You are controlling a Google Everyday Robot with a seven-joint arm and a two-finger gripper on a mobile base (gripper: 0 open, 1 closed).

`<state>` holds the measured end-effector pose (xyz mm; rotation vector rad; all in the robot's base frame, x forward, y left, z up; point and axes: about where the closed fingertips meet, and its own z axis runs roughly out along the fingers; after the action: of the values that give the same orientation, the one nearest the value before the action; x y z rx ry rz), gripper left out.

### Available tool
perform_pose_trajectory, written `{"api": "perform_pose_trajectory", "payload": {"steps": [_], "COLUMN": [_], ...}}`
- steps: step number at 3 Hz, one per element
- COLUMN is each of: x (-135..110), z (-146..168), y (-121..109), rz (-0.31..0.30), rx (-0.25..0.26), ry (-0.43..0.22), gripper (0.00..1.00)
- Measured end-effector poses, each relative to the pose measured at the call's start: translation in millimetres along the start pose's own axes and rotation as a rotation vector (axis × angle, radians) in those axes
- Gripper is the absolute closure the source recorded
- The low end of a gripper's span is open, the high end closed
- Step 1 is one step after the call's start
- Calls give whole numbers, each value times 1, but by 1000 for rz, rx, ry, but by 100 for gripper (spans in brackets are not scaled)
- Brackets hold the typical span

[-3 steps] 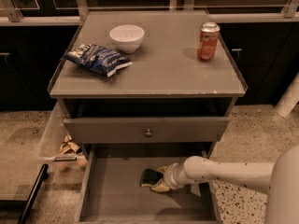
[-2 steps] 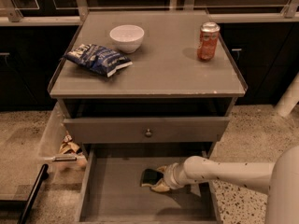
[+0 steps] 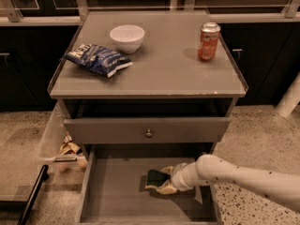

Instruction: Pick sponge from middle drawer and place on counter

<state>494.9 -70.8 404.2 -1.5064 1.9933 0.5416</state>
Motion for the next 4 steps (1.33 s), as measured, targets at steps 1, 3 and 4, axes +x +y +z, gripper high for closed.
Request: {"api": "perform_pose_trajectory", "payload": {"steps": [1,3,4], "x": [-29,-84,-124], "z": [-49,-130,-170], "y": [11,19,-1], "rz": [-31,-101,-168], "rx": [12,47,69], "ry": [-22,-27,-34], "gripper": [100,100,100]}}
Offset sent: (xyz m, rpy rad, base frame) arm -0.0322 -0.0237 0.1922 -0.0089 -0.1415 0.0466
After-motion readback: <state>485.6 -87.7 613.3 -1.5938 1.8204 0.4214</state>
